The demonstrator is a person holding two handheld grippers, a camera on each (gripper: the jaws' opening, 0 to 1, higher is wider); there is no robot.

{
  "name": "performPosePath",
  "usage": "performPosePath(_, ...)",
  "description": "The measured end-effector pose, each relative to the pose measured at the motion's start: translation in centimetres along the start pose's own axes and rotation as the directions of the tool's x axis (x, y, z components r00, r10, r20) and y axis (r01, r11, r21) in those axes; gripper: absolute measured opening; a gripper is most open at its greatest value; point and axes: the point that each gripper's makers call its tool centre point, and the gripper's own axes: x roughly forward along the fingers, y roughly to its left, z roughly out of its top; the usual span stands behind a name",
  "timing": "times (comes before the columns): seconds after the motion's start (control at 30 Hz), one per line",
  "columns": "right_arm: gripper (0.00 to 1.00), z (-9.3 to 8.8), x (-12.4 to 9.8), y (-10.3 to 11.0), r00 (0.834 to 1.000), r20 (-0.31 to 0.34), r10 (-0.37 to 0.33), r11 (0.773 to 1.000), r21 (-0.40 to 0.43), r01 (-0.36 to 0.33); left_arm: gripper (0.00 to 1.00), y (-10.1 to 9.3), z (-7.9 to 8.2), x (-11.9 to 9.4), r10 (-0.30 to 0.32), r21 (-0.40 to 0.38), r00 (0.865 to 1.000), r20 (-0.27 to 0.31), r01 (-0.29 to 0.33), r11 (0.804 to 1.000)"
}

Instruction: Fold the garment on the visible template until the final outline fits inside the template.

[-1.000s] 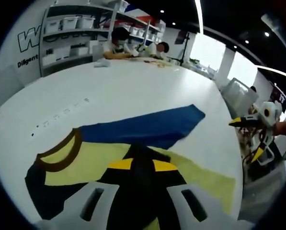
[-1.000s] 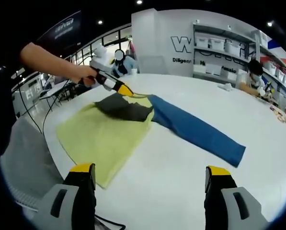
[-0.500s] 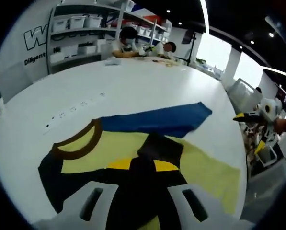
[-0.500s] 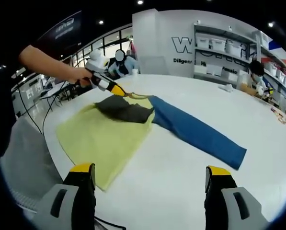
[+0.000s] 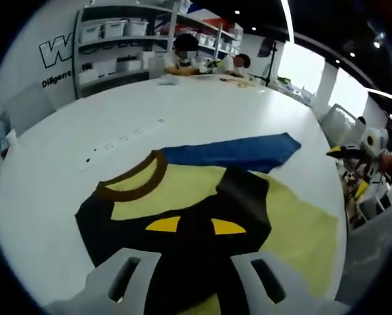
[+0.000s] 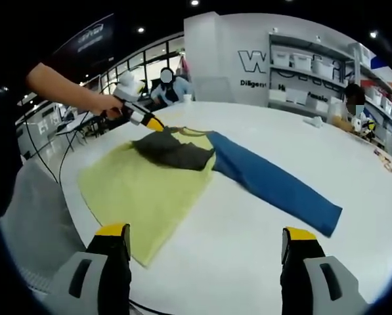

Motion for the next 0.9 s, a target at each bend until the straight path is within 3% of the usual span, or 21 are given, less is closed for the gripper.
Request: performPosePath(0.9,0.95,0.3,0.9,0.8,1.000,-0.005,0.023,1.000,-0.009,-0.023,0.24,6.0,-4.5,-3.4,0.132,0.028,0.990,-0.042,-0.131,0.991)
